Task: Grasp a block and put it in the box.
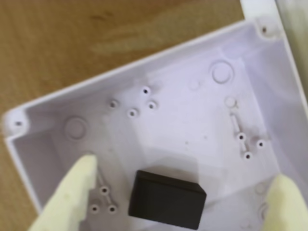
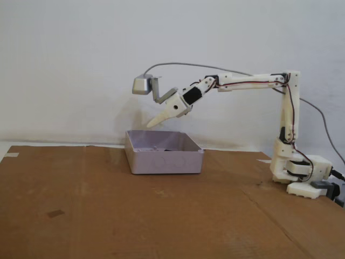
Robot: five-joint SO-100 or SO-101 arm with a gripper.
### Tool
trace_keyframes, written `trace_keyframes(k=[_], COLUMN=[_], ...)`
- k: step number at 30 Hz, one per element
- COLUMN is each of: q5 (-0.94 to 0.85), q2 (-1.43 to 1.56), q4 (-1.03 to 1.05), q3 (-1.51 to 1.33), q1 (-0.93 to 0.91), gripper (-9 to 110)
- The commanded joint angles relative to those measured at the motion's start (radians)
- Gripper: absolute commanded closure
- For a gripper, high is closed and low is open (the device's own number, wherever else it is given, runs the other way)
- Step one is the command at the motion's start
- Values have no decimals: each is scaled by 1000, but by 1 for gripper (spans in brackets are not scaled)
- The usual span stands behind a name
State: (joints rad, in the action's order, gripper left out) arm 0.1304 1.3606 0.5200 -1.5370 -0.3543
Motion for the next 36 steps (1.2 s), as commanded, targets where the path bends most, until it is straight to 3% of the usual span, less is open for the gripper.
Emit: trace_keyframes(k=[1, 17, 29, 36], q5=[-8, -6, -8, -8], q2=[181, 296, 356, 357], q4=[-28, -26, 112, 114], q3=[112, 100, 98, 97], q1=[25, 121, 166, 179], gripper=[59, 60, 92, 101])
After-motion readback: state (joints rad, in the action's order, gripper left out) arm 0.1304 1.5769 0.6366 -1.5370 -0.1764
